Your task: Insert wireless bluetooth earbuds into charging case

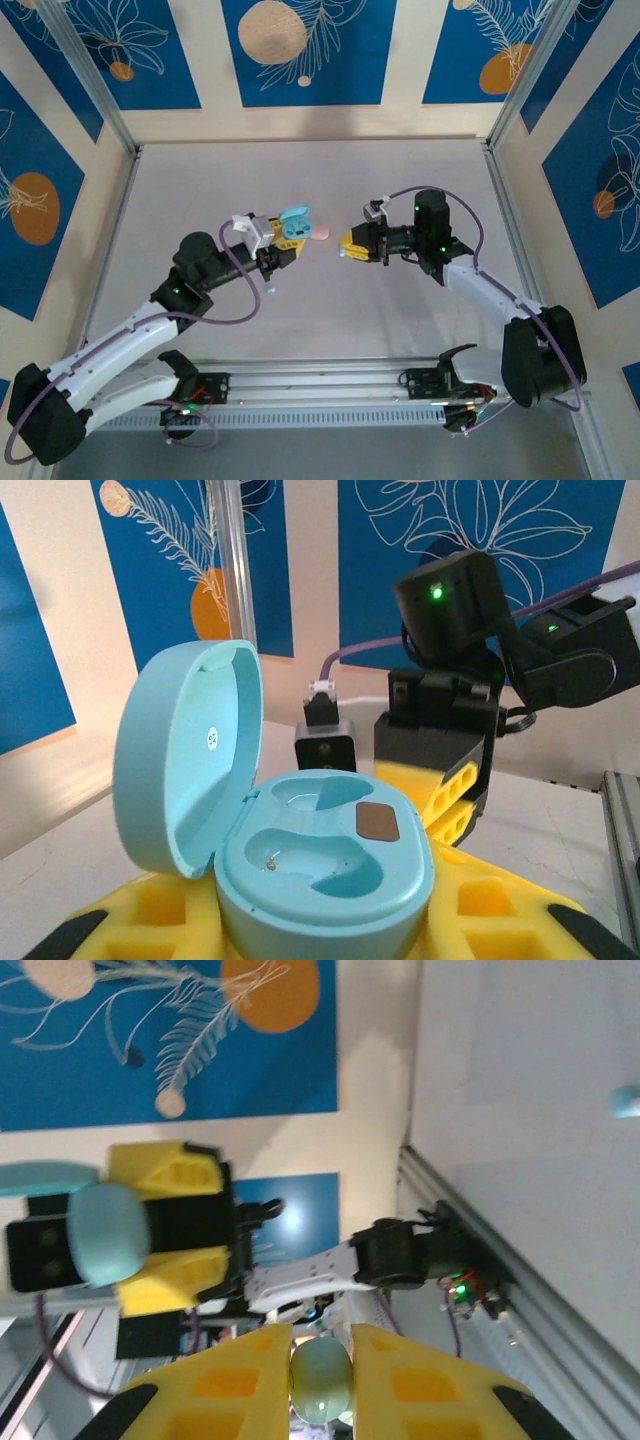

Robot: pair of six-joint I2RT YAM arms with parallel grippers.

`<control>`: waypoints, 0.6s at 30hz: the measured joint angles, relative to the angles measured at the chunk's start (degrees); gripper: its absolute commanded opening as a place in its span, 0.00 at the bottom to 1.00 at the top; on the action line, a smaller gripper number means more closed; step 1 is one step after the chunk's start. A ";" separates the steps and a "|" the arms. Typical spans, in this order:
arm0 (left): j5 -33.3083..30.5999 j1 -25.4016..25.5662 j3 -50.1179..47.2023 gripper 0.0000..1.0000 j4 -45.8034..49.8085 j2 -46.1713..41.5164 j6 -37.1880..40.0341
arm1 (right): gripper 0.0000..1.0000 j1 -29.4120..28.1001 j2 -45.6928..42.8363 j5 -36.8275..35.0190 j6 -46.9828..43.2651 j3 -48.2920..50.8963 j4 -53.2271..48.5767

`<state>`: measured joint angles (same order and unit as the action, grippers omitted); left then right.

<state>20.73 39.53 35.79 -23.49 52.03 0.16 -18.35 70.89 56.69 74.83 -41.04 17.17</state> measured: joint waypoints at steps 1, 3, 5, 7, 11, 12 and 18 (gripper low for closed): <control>0.02 0.00 0.00 0.21 -0.04 0.17 0.00 | 0.21 0.00 -0.35 0.79 1.51 -0.02 1.62; 0.31 0.00 -0.02 0.21 -0.04 0.70 0.00 | 0.21 0.00 -1.05 1.77 3.54 -0.39 3.26; 1.09 0.00 -0.02 0.21 0.00 1.53 0.02 | 0.21 0.00 -1.88 2.25 4.37 -1.42 3.17; 2.32 0.00 -0.02 0.21 0.00 2.54 0.07 | 0.21 -0.07 -3.04 2.14 3.58 -3.34 1.01; 5.51 0.00 -0.02 0.21 -0.02 4.31 0.28 | 0.22 -1.53 -5.95 -0.22 -3.98 -10.91 -9.86; 6.21 0.00 -0.02 0.21 -0.07 4.61 0.28 | 0.22 -2.14 -6.43 -0.94 -5.86 -12.72 -11.85; 9.29 0.00 -0.02 0.21 -0.96 5.49 0.39 | 0.22 -5.97 -8.17 -5.42 -15.06 -18.97 -19.93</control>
<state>30.02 39.53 35.77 -24.45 57.52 0.56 -24.32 62.72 51.27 59.77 -60.01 -2.76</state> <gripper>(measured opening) 0.334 0.217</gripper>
